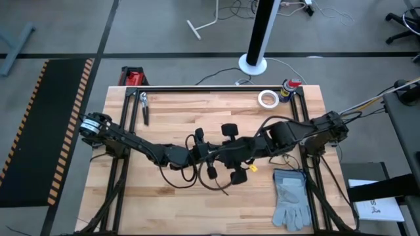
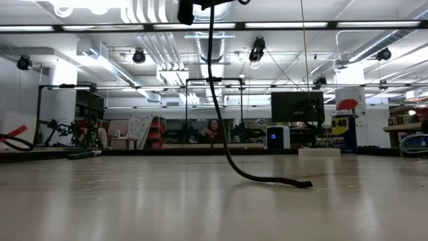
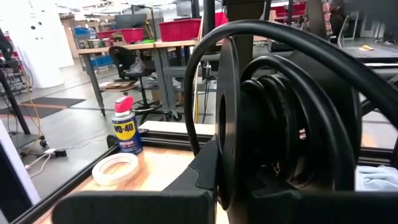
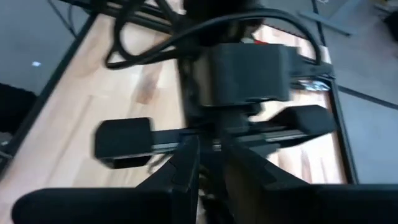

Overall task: Coil cords
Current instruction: Coil the black wire into the spool

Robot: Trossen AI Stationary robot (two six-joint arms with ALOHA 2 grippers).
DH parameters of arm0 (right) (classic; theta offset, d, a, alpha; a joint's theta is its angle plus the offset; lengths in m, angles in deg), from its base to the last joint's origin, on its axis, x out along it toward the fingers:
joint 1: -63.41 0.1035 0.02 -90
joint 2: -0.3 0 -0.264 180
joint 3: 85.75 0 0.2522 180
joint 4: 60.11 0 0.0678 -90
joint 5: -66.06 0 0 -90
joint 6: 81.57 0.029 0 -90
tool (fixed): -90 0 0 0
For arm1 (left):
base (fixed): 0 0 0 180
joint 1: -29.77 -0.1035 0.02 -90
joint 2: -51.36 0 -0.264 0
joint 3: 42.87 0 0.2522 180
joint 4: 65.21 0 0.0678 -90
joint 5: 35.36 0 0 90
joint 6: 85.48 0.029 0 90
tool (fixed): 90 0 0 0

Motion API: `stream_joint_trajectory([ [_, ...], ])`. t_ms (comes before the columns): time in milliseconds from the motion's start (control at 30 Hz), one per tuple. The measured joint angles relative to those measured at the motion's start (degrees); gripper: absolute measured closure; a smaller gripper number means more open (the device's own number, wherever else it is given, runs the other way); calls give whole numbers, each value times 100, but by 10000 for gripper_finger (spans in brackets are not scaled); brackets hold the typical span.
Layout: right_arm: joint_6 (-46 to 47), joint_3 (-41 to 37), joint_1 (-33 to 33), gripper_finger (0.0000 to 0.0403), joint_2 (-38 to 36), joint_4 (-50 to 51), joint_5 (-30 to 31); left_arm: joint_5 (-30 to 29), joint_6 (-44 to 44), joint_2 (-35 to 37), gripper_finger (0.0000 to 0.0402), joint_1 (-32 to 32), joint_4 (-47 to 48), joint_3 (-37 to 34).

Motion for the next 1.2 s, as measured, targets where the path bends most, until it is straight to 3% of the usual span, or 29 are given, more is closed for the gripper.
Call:
stream_joint_trajectory([
  [300,178,621,332,352,-82,481,1208,-7,49,0,402,4,-4,-13],
  [467,1044,964,585,352,-85,1370,2059,-12,53,0,402,16,-3,-22],
  [600,1949,782,754,343,-92,2220,2118,-5,184,2,402,52,-7,-22],
  [800,2229,116,1188,334,-219,2114,2493,699,607,23,402,197,5,-22],
  [1000,2241,-549,1495,342,-699,1685,2367,1331,687,196,402,304,385,-24],
  [1200,1726,-1873,1465,337,-1458,-69,1563,1688,403,267,402,302,328,-24],
])
